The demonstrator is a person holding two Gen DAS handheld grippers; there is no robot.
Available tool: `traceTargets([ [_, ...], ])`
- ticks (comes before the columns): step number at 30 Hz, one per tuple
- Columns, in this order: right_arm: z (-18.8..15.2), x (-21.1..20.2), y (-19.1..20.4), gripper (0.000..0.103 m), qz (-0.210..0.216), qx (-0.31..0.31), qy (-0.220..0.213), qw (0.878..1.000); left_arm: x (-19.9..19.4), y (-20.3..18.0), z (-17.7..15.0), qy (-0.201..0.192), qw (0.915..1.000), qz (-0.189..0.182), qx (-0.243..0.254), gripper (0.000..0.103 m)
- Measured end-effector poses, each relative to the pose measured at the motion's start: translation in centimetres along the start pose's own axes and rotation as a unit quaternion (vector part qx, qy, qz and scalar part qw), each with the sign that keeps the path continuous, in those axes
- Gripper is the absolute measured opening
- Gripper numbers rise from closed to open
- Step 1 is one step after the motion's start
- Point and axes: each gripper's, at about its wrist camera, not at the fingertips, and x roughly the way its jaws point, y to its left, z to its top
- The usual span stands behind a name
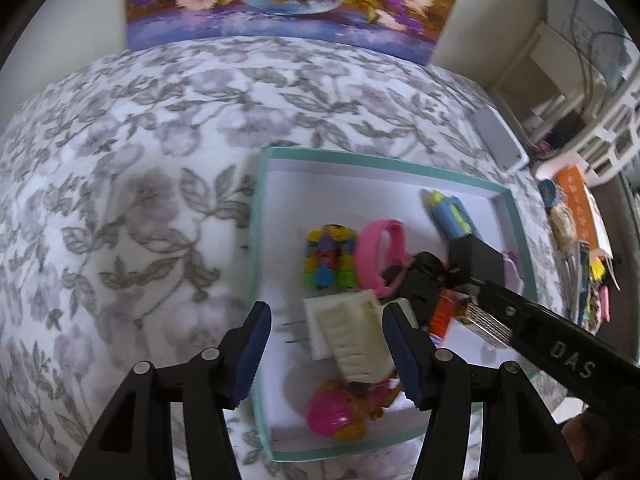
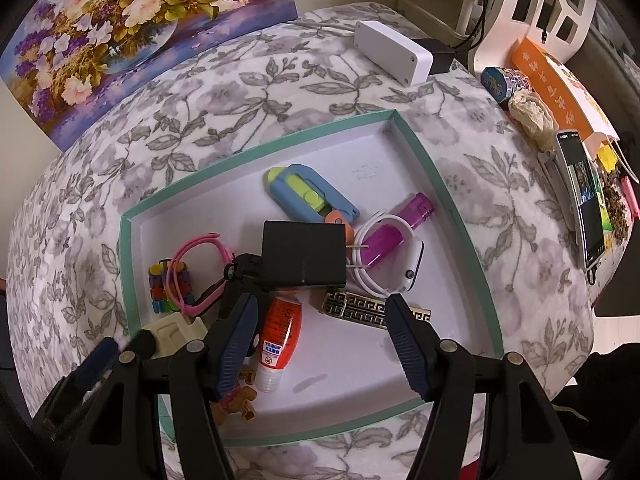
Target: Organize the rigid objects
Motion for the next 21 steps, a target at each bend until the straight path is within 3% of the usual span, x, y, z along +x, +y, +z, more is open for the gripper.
traceTargets([
  [4, -0.2, 0.1, 0.5, 0.068, -0.004, -0.007, 0.000, 1.000, -0.9, 2.1, 0.4, -0.013, 0.9993, 0.015, -0.031, 0.064],
  [9, -0.7, 0.1, 1.9, 0.068, 0.000, -0.029, -0.003, 1.000, -2.3, 5.0, 0.8, -0.037, 0.9962, 0.047, -0.063, 0.073],
  [14, -1.4, 0.0, 3.6, 0.068, 0.002, -0.052, -0.009, 0.999, -2.7, 7.4, 0.7, -0.039, 0.9930, 0.060, -0.094, 0.074],
  [17, -1.8, -0.4, 4.5, 0.068, 0.011, -0.061, -0.019, 0.998, -2.8, 8.2, 0.4, -0.041, 0.9913, 0.073, -0.102, 0.087],
  [20, -2.3, -0.7, 5.2, 0.068, 0.017, -0.068, -0.029, 0.997, -3.4, 8.8, 0.0, -0.052, 0.9900, 0.080, -0.104, 0.091],
  [21, -2.4, -0.7, 5.4, 0.068, 0.018, -0.070, -0.031, 0.997, -3.5, 8.9, -0.2, -0.053, 0.9896, 0.082, -0.105, 0.098],
])
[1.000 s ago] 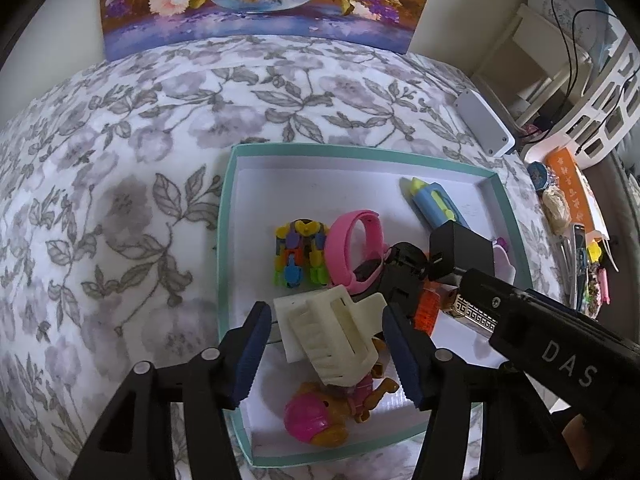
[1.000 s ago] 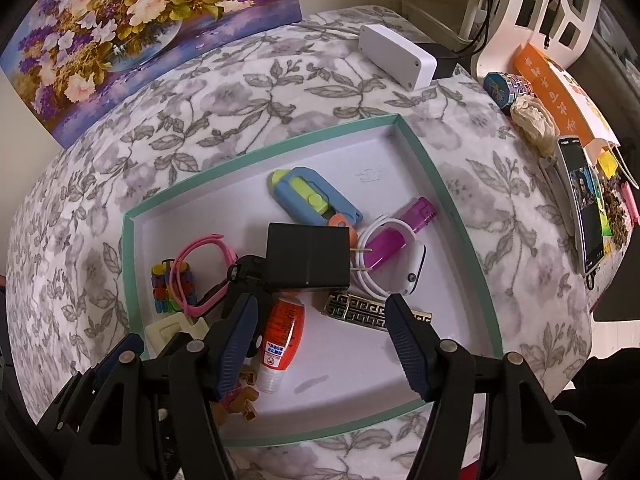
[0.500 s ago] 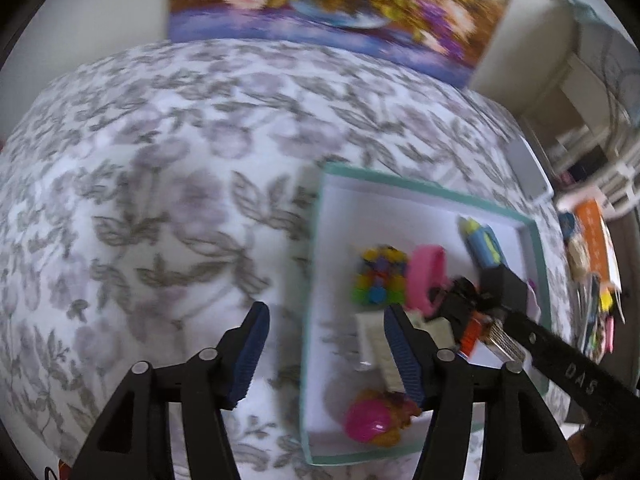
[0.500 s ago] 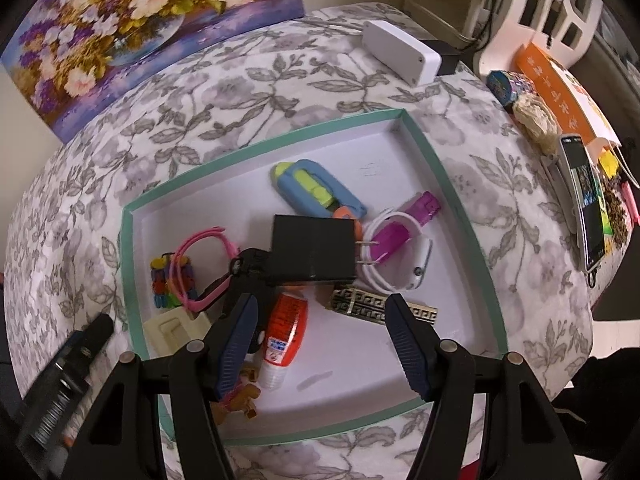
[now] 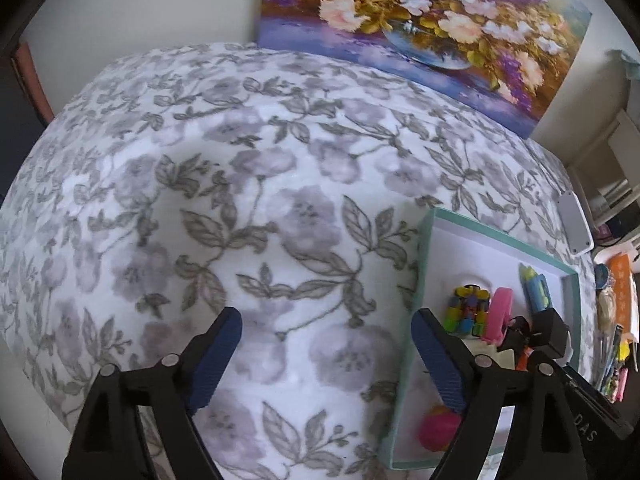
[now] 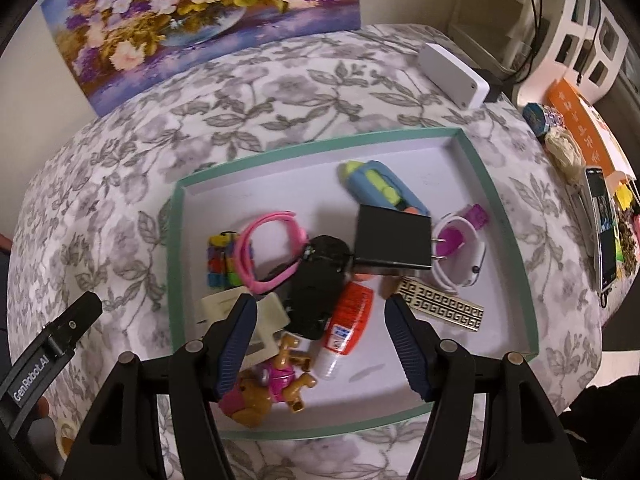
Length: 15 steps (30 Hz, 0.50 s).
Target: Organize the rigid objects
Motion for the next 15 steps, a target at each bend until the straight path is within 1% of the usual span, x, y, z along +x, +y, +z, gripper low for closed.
traceTargets([
  [2, -0.3, 0.0, 0.6, 0.068, -0.001, -0.010, -0.004, 1.000, -0.2, 0.4, -0.2, -0.004, 1.0000, 0.003, -0.002, 0.103],
  [6, -0.9, -0.3, 1.4, 0.070, -0.003, -0.031, -0.015, 0.999, -0.7, 0.8, -0.6, -0.016, 0.9998, 0.014, 0.003, 0.103],
  [10, -1.4, -0.6, 1.7, 0.073, -0.007, -0.038, -0.025, 0.999, -0.9, 1.4, -1.1, -0.020, 0.9994, 0.027, 0.007, 0.103],
  [12, -1.6, -0.6, 1.6, 0.080, -0.008, -0.037, -0.024, 0.999, -1.1, 1.6, -1.4, -0.021, 0.9993, 0.029, 0.006, 0.103],
  [13, -1.8, -0.6, 1.6, 0.087, -0.005, -0.037, -0.022, 0.999, -1.2, 1.8, -1.6, -0.023, 0.9993, 0.030, 0.006, 0.103],
  [15, -2.0, -0.6, 1.6, 0.088, 0.000, -0.038, -0.020, 0.999, -1.4, 1.9, -1.8, -0.027, 0.9991, 0.031, 0.007, 0.103],
])
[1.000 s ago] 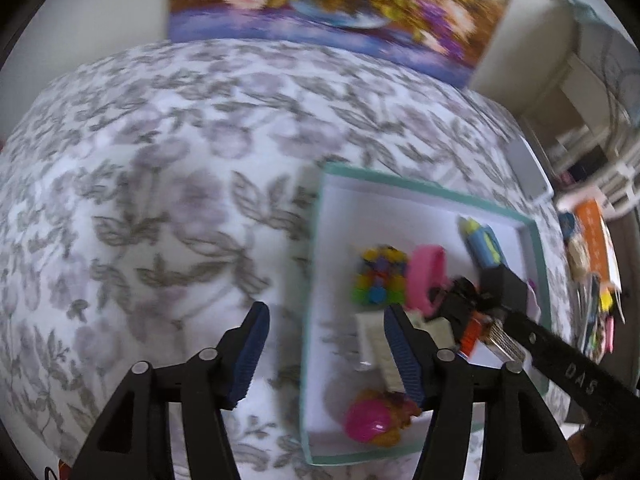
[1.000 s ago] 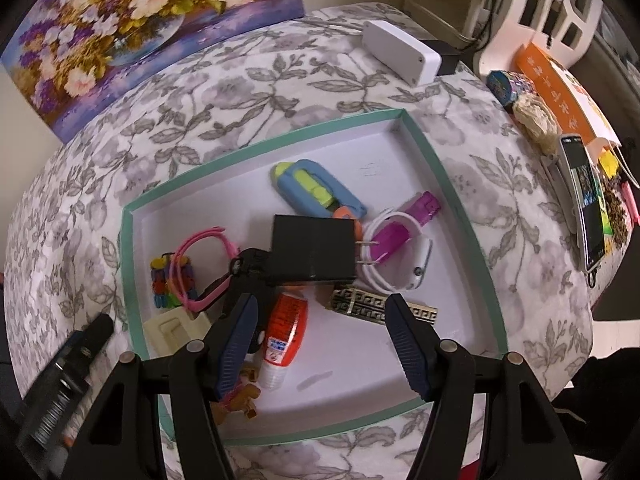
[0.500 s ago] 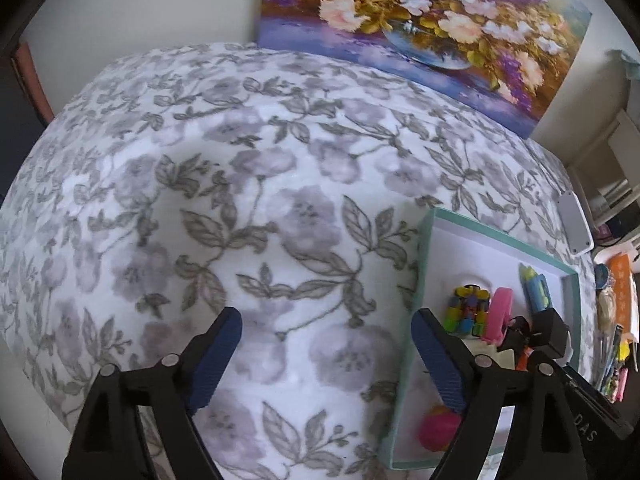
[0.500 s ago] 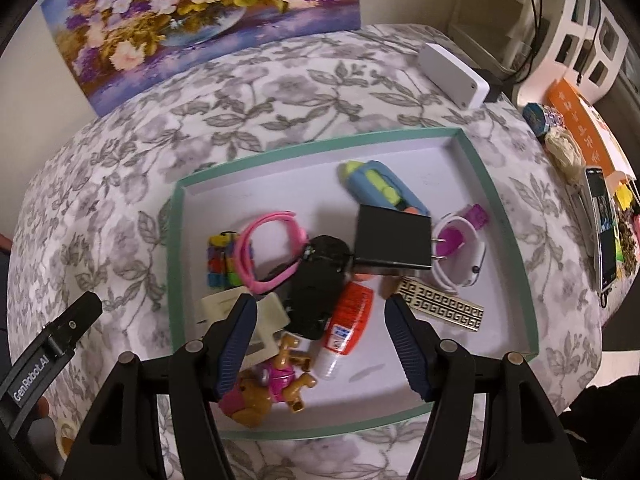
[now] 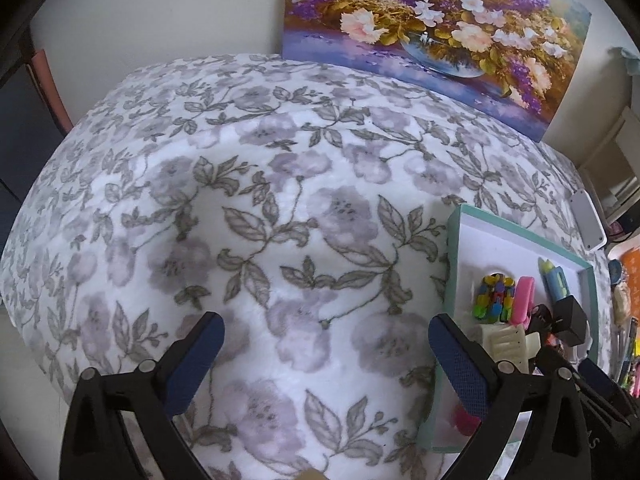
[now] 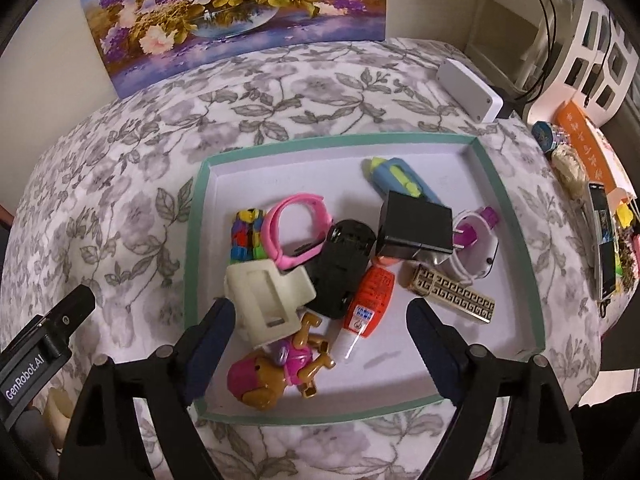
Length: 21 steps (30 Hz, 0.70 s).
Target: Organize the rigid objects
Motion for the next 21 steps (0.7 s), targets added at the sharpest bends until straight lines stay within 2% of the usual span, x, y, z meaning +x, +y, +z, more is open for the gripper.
traceTargets([
  [4, -0.5, -0.3, 0.1, 0.088, -0.014, -0.002, -0.009, 1.000, -0.5, 0.1, -0.6, -0.006, 0.9999, 0.003, 0.009, 0.103],
  [12, -1.3, -1.2, 0.0, 0.088, -0.011, -0.006, -0.025, 1.000, -1.6, -0.1, -1.7, -0.016, 0.9996, 0.004, 0.025, 0.103],
  [21, -1.7, -1.6, 0.1, 0.088, -0.028, -0.012, -0.031, 0.999, -2.3, 0.4, -2.0, -0.018, 0.9997, -0.008, 0.012, 0.103],
])
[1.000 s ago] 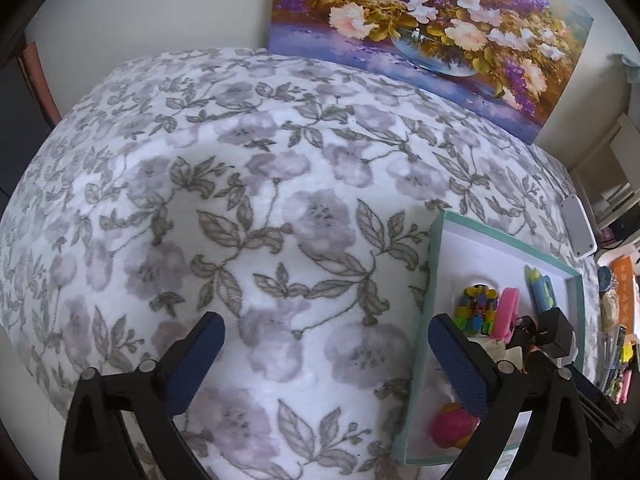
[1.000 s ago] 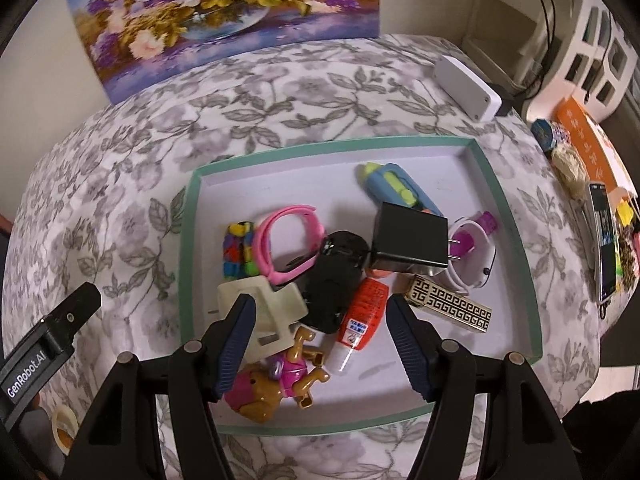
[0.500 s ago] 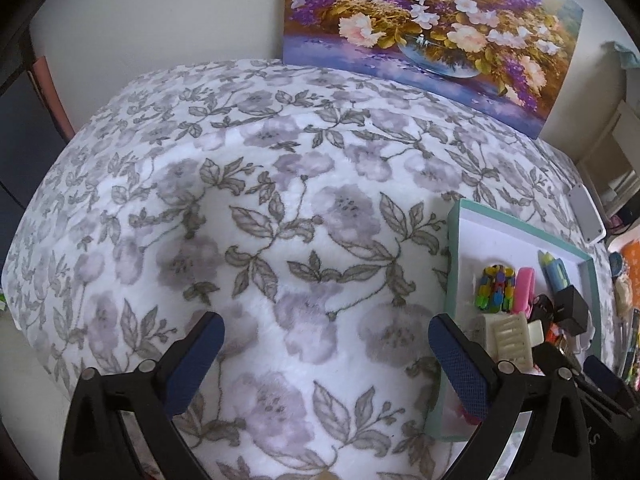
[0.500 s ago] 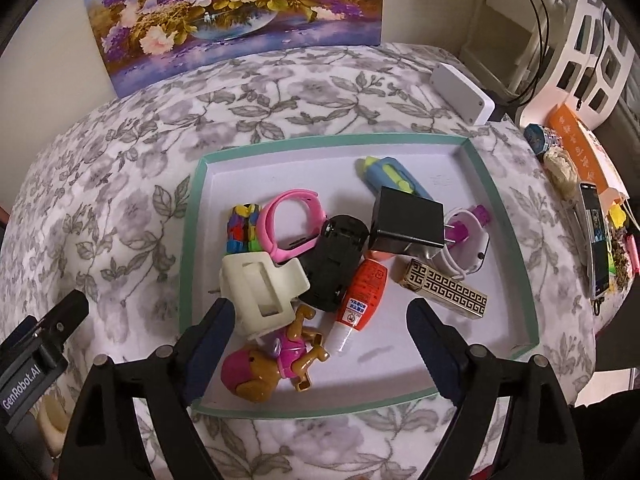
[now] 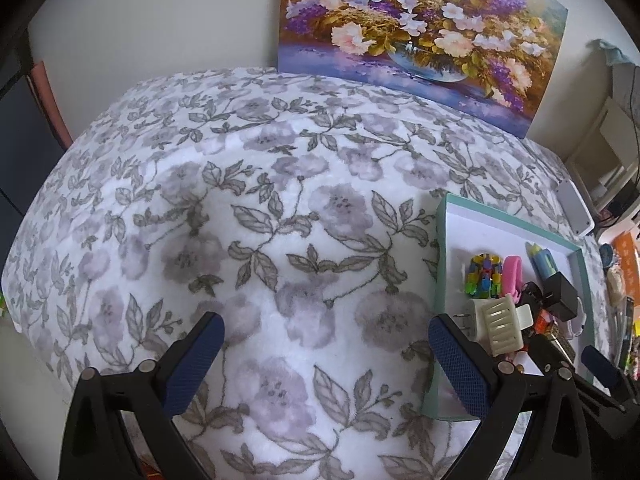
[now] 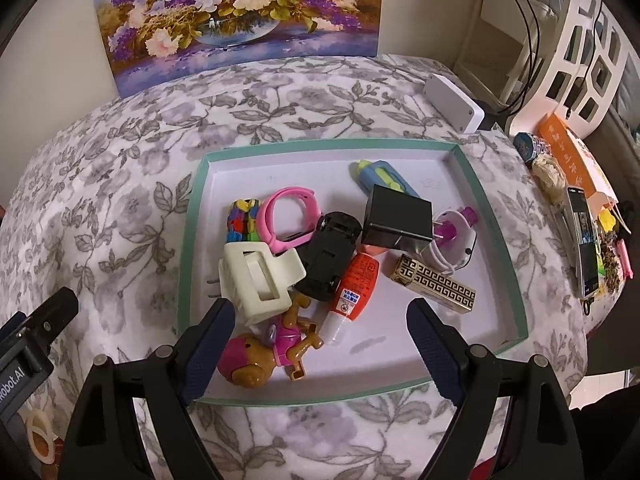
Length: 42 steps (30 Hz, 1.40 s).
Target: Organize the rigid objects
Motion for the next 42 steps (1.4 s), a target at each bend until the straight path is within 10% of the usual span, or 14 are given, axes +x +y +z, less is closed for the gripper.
traceTargets([
  [42, -0.5, -2.5, 1.6, 0.088, 0.043, -0.020, -0.050, 0.998, -1.6, 0.9, -0.2, -0.032, 0.9983, 0.046, -0.015, 0.103],
])
